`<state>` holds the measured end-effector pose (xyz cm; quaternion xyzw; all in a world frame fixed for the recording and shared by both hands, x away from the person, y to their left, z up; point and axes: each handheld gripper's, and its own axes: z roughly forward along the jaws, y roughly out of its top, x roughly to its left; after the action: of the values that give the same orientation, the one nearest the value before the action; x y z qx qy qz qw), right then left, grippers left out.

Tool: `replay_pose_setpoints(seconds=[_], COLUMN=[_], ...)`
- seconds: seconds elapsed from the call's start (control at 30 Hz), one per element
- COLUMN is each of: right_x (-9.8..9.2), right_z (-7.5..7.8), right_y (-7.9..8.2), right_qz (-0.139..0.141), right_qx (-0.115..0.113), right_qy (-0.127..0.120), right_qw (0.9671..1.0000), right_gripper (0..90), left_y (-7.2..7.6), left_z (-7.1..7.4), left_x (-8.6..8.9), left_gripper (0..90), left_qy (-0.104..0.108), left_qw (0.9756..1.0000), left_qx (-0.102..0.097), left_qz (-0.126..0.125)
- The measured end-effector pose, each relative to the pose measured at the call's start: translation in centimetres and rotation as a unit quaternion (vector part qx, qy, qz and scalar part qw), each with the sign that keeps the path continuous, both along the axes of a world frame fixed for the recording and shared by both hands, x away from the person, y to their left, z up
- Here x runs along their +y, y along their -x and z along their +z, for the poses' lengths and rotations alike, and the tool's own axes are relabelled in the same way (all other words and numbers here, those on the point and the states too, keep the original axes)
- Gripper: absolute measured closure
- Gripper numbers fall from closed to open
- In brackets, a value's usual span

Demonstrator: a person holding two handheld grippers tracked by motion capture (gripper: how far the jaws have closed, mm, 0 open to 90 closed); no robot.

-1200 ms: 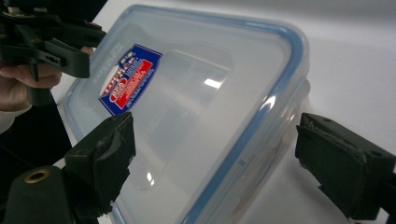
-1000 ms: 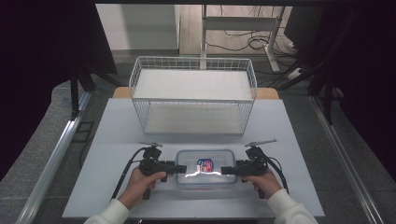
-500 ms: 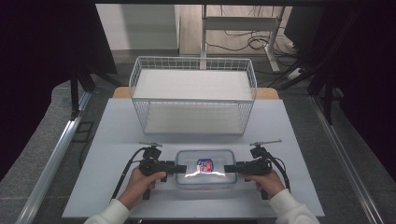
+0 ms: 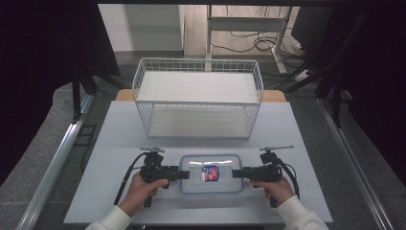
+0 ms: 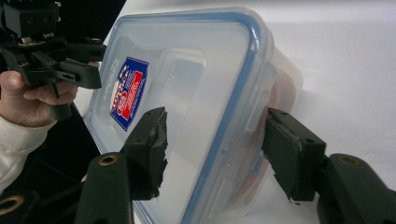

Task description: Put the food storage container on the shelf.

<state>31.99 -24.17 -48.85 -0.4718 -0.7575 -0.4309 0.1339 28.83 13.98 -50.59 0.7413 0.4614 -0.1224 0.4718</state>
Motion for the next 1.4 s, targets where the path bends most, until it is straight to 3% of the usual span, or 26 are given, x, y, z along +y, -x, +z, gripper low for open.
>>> replay_pose_setpoints(seconds=[0.3,0.53,0.63,0.87,1.4], right_x=[-0.3,-0.4,-0.4,-0.3,-0.2], right_z=[0.5,0.5,0.5,0.6,1.1], right_y=[1.1,1.7,1.8,1.9,2.1], right_qz=[-0.006,-0.012,-0.016,-0.023,-0.029], right_qx=[-0.013,-0.009,-0.008,-0.004,-0.019], right_qy=[-0.006,-0.010,-0.013,-0.015,-0.020], right_qw=[0.9999,0.9998,0.9998,0.9996,0.9992], right_gripper=[45.7,47.2,47.9,48.8,49.9], left_y=[1.1,1.1,1.3,1.4,1.5], left_z=[0.6,0.7,0.7,1.0,1.6], left_x=[0.0,0.1,0.1,0.1,0.2], left_gripper=[44.8,45.5,46.8,47.2,49.9], left_qy=[-0.007,-0.006,0.003,-0.005,-0.002], left_qw=[0.9997,0.9997,0.9997,0.9997,0.9994], left_qx=[-0.025,-0.022,-0.018,-0.019,-0.026], left_qz=[0.002,0.004,0.013,0.015,0.023])
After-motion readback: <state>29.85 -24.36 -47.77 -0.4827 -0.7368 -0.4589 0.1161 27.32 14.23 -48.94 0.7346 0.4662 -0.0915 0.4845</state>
